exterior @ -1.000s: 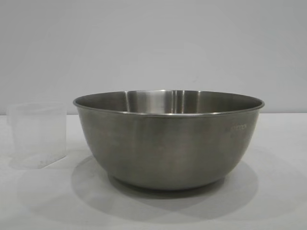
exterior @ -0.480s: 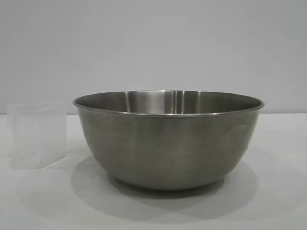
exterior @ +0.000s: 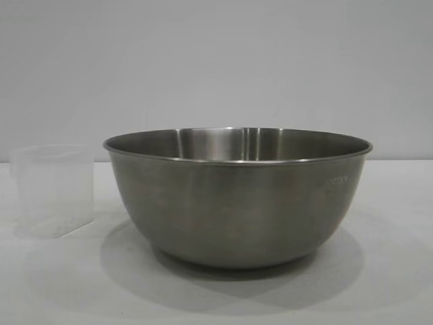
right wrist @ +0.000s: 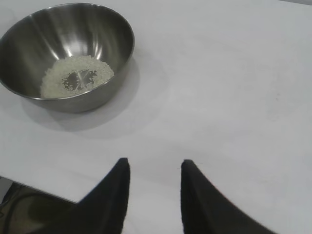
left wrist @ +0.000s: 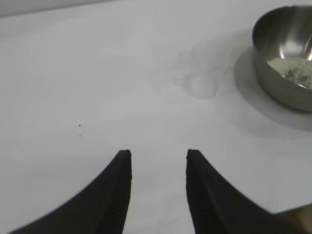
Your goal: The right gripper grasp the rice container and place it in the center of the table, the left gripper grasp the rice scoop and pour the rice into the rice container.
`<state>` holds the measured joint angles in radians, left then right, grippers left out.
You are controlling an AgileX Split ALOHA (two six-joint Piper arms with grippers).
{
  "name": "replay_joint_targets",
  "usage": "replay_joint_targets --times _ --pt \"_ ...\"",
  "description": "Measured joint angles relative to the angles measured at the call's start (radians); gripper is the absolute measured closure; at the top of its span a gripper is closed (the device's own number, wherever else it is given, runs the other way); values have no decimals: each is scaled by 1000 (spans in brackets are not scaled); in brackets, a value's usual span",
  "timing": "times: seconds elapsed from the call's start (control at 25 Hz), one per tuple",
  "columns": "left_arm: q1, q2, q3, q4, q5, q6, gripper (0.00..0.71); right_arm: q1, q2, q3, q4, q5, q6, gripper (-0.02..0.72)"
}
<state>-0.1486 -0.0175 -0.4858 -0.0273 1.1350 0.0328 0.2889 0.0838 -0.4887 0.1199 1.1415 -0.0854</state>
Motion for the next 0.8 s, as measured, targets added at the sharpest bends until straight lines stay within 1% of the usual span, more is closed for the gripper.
replay_joint_targets --times 0.8 --pt "0 0 2 -6 -10 0 495 0 -3 0 0 0 0 455"
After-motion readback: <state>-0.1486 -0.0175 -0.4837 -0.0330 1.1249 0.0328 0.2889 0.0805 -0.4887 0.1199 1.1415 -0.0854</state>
